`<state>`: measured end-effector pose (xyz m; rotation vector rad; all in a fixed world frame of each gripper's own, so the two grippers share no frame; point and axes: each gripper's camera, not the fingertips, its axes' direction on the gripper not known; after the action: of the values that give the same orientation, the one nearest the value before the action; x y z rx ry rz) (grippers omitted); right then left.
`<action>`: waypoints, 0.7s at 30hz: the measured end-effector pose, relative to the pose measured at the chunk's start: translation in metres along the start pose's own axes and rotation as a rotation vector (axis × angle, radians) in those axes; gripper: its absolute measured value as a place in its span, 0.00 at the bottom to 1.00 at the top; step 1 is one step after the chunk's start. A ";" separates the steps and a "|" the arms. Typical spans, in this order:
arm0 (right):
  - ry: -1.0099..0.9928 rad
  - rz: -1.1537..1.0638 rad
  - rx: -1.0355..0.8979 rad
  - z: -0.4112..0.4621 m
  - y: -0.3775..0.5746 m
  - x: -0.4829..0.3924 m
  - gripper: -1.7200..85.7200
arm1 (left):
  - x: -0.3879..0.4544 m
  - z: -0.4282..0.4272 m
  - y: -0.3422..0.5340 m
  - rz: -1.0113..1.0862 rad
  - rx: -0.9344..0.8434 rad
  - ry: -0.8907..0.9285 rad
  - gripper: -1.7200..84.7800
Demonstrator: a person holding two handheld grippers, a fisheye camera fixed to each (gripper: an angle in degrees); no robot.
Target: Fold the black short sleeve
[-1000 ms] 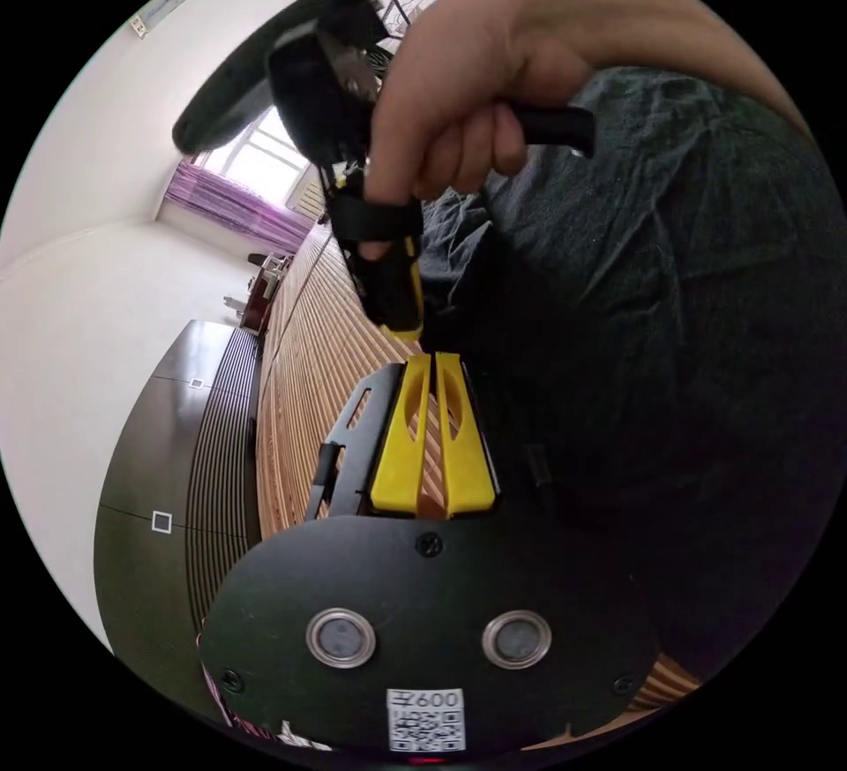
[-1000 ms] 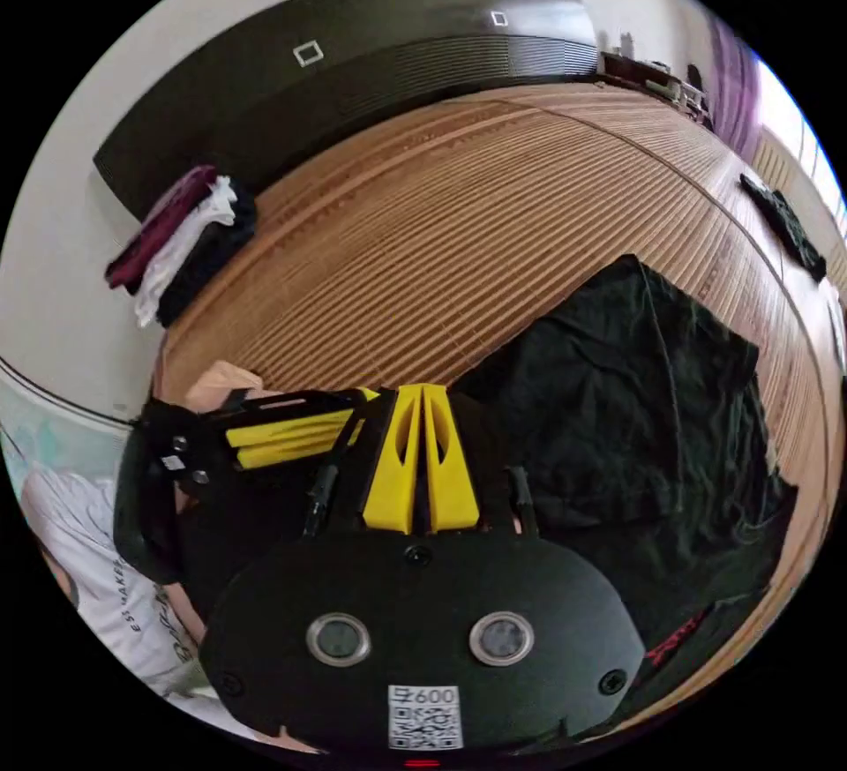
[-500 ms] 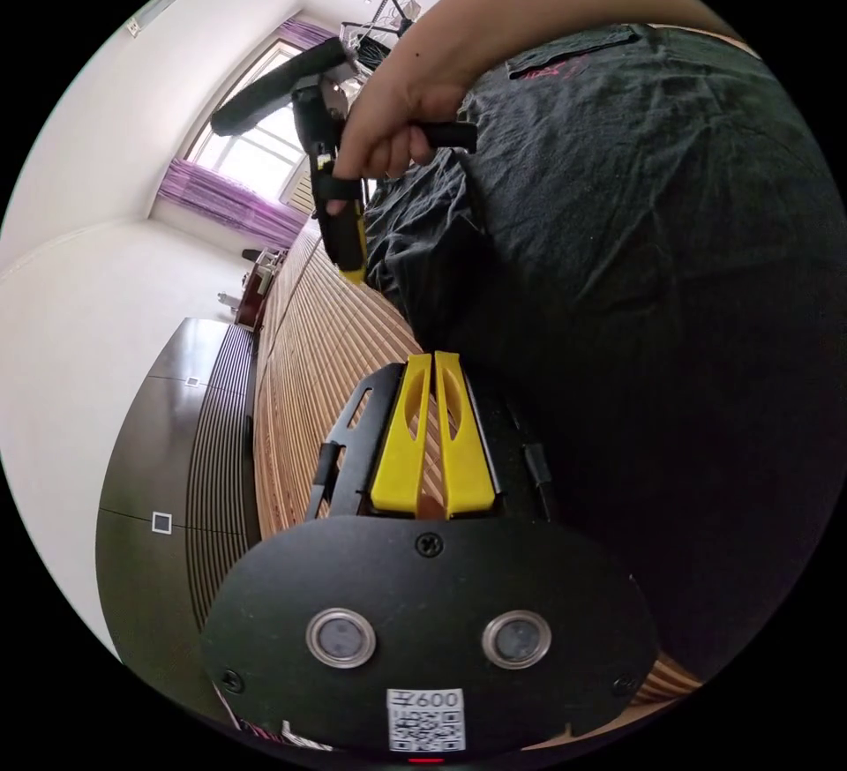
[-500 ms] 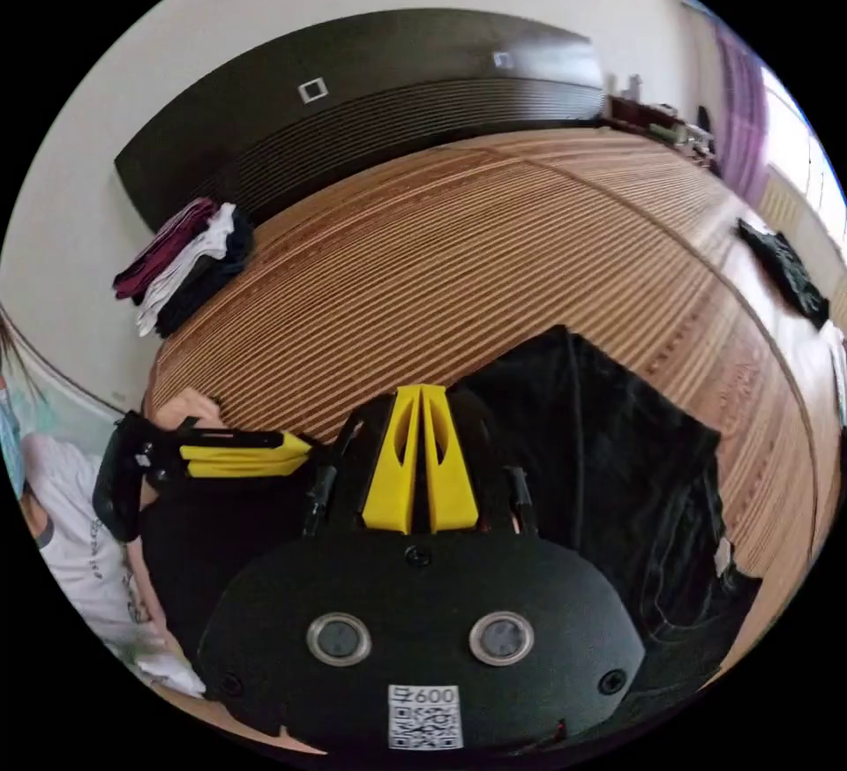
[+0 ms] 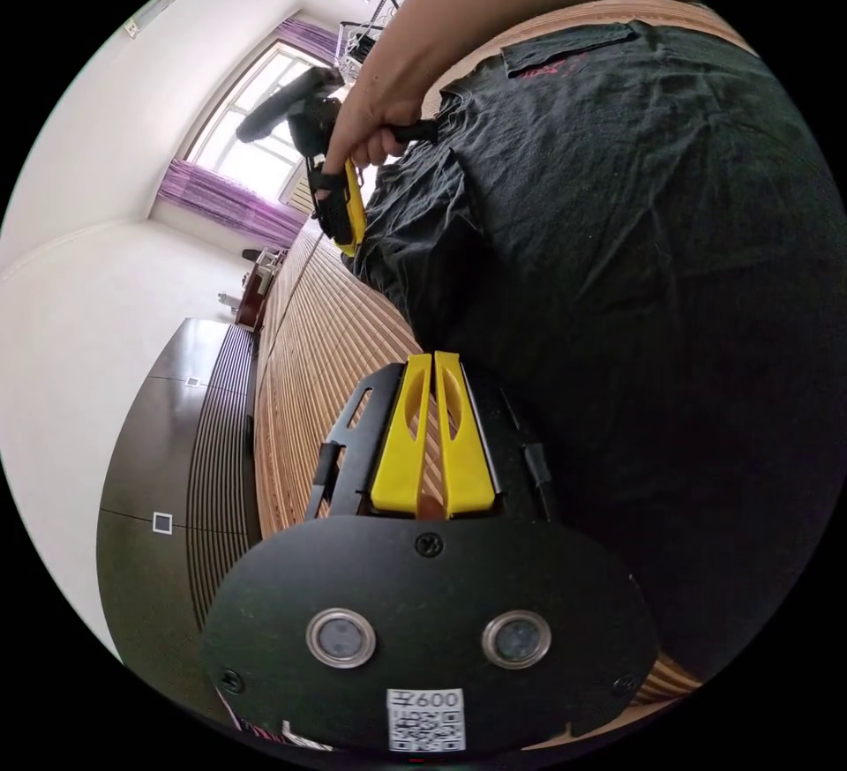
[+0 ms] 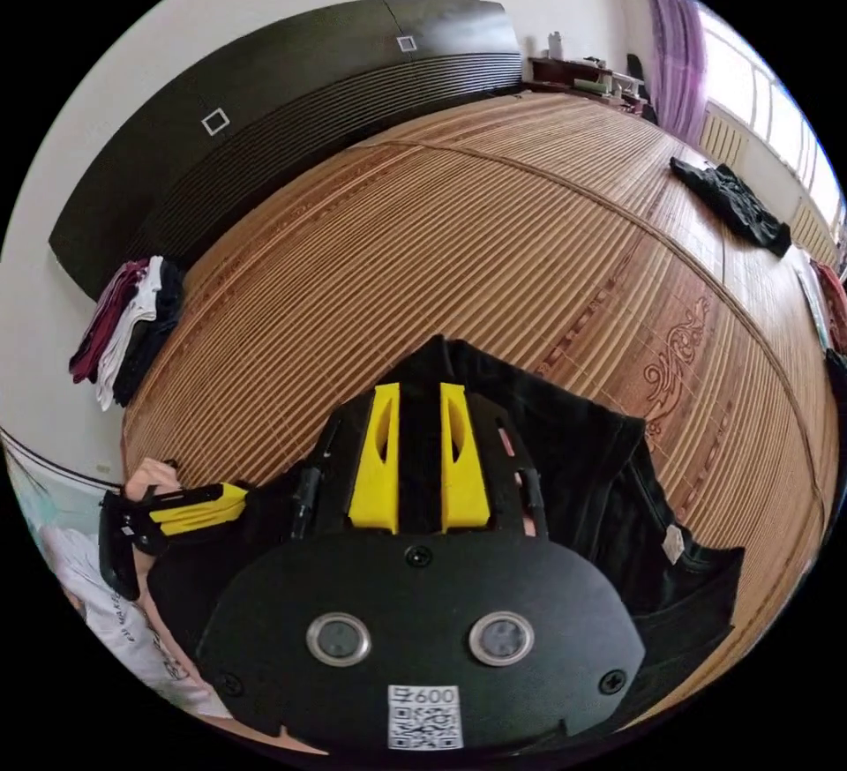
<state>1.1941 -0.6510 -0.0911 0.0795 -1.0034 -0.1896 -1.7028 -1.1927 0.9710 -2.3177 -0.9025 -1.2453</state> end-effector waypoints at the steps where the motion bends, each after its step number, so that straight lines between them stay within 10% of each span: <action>1: 0.017 0.009 0.026 0.008 0.001 -0.004 0.03 | -0.002 0.000 0.000 -0.001 0.000 0.000 0.03; 21: -0.037 -0.033 0.134 0.025 0.159 -0.016 0.02 | -0.026 -0.018 -0.008 -0.010 0.004 0.009 0.04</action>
<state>1.1841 -0.4917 -0.0670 0.2155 -1.0515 -0.1541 -1.7297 -1.2065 0.9591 -2.3059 -0.9136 -1.2556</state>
